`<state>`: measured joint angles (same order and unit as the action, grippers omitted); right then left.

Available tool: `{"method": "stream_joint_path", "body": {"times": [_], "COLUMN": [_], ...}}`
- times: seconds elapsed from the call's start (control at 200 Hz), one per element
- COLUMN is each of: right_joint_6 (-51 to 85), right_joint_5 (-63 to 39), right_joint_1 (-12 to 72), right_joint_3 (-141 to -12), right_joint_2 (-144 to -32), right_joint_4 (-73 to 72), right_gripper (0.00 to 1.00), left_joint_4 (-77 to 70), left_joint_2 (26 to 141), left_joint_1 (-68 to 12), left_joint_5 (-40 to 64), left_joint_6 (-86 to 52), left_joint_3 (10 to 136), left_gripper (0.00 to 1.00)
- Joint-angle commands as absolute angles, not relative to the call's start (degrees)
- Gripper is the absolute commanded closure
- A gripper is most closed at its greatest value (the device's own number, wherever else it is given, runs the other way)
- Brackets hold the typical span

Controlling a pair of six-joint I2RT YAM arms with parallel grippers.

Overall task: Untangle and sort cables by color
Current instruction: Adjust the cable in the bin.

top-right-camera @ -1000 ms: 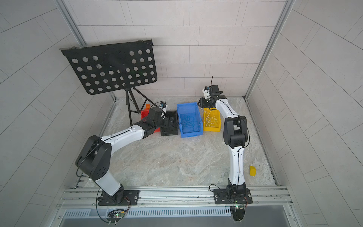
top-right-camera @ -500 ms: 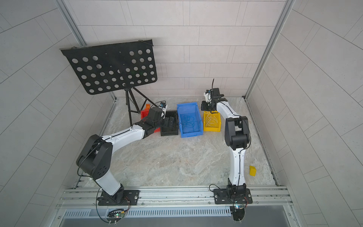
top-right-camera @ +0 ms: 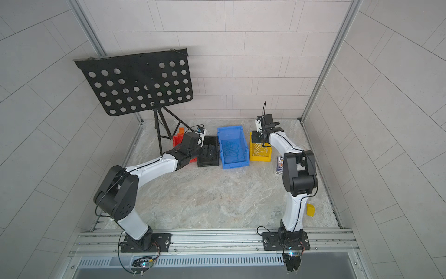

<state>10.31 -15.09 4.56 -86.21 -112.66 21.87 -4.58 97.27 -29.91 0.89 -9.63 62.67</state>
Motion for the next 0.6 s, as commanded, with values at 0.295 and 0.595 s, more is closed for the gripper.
{"method": "stream_joint_path", "body": {"times": [0.295,0.595], "right_joint_6": [9.44,10.17], "right_joint_5": [-15.25,-17.78], "right_joint_1": [3.74,3.33], "right_joint_3": [-90.42,-87.26], "right_joint_2": [-120.69,-118.52], "right_joint_4": [26.32,23.19], "right_gripper": [0.66,0.63], "left_joint_4": [-4.90,1.00], "left_joint_2": [93.13,105.38], "left_joint_1": [-35.79,-45.89], "left_joint_5": [3.29,12.40], "left_joint_6": [0.99,18.90], "left_joint_3": [64.70,76.08], "left_gripper": [0.00,0.00]}}
